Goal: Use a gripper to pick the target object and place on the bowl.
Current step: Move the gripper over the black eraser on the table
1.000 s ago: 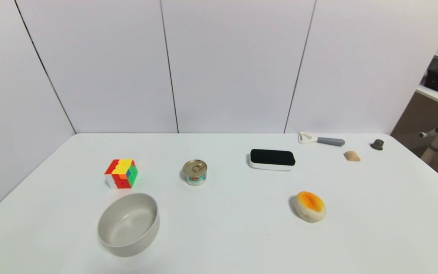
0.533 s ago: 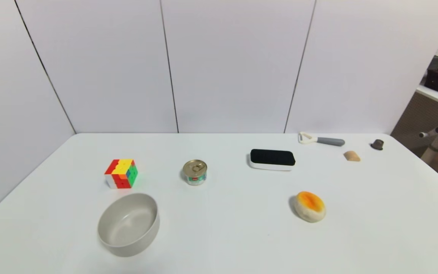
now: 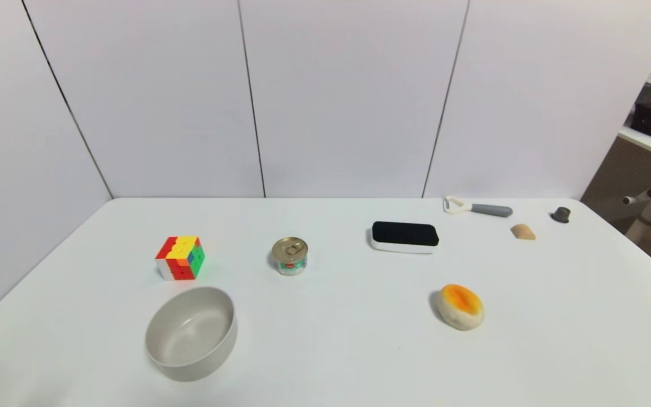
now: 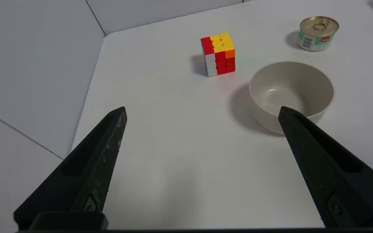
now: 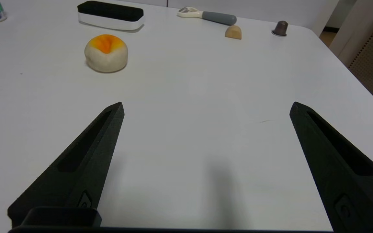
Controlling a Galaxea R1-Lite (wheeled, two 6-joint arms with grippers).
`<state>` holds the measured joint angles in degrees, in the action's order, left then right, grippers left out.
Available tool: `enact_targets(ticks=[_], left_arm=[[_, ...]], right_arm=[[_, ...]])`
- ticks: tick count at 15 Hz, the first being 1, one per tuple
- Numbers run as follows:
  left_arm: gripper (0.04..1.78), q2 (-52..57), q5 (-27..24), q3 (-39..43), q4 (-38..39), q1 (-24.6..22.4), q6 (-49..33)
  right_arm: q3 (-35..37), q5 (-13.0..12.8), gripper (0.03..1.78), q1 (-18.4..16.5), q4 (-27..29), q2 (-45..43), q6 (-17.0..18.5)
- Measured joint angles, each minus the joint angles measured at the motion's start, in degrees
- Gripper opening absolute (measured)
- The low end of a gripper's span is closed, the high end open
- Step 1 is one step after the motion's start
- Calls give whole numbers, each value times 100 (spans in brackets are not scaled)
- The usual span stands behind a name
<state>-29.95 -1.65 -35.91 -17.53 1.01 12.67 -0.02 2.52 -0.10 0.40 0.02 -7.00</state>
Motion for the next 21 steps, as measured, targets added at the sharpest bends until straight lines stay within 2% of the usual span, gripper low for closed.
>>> enact_targets(ticks=[6,8,12,17,19,21], left_arm=[[169,-3490,-822,-2933,-1268,510,1549],[169,-4656,-1114,-3782,-1414,877,1931],[169,-6745,-1762,-5342,-1513,1891,2189],[169,-8854,-2966,-7318,-1491,2939,2255],[169,-9433,-3540,-7619,-1001,3244,2239],[169,-9827,-3832,-7712,-230,3418,2187]], right_arm=[[2,4,177,0,0,0,2],[2,6,177,0,-5,0,4],[2,4,177,0,-2,0,6],[2,6,177,0,0,0,4],[2,4,177,0,0,0,4],[2,4,177,0,-2,0,2]])
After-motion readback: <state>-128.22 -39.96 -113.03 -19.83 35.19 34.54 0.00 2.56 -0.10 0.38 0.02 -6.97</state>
